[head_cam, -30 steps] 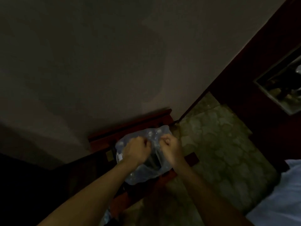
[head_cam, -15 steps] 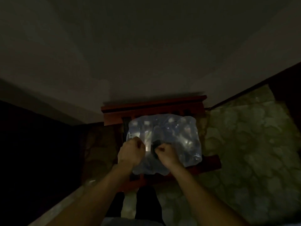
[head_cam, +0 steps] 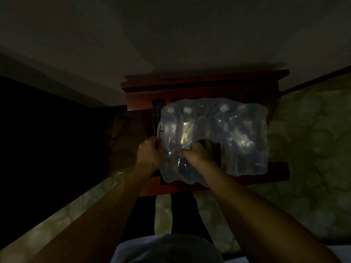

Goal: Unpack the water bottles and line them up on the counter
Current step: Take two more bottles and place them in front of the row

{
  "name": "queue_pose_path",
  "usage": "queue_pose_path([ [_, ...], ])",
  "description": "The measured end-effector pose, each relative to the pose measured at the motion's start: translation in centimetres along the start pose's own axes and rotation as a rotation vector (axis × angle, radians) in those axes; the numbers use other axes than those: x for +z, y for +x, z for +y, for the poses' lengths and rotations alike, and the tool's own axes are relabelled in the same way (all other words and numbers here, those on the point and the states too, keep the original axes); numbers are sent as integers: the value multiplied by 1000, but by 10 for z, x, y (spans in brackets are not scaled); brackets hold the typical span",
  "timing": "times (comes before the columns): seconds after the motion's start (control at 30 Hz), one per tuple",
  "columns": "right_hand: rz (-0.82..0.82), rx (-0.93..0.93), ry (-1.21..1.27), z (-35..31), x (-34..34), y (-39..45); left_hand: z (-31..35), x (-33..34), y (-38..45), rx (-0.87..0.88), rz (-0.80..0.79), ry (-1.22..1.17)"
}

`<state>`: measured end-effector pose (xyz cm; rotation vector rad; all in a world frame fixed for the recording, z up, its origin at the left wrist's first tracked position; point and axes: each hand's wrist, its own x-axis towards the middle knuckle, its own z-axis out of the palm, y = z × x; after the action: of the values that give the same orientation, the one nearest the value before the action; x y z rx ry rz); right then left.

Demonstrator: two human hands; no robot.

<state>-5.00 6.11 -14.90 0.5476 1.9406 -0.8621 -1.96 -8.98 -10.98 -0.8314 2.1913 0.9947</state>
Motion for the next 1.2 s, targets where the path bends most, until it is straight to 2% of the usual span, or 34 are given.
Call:
queue_pose_path([
  [0.33, 21, 276, -4, -3, 30, 39, -29, 2, 21, 26, 5, -4],
  [0.5, 67, 170, 28, 14, 20, 29, -21, 7, 33, -5, -91, 9],
  [0.67, 218, 93, 69, 24, 11, 14, -9, 24, 49, -111, -102, 31],
  [0.77, 204, 120, 218, 21, 11, 11, -11, 27, 54, -155, -130, 86],
  [0.87, 189, 169, 161, 19, 12, 8, -12, 30, 54, -139, -136, 171],
  [1.1, 131, 219, 223, 9, 24, 3, 8, 45, 47, -119, -76, 535],
  [1.2, 136, 205, 170, 9, 24, 1, 7, 47, 46, -125, -78, 543],
])
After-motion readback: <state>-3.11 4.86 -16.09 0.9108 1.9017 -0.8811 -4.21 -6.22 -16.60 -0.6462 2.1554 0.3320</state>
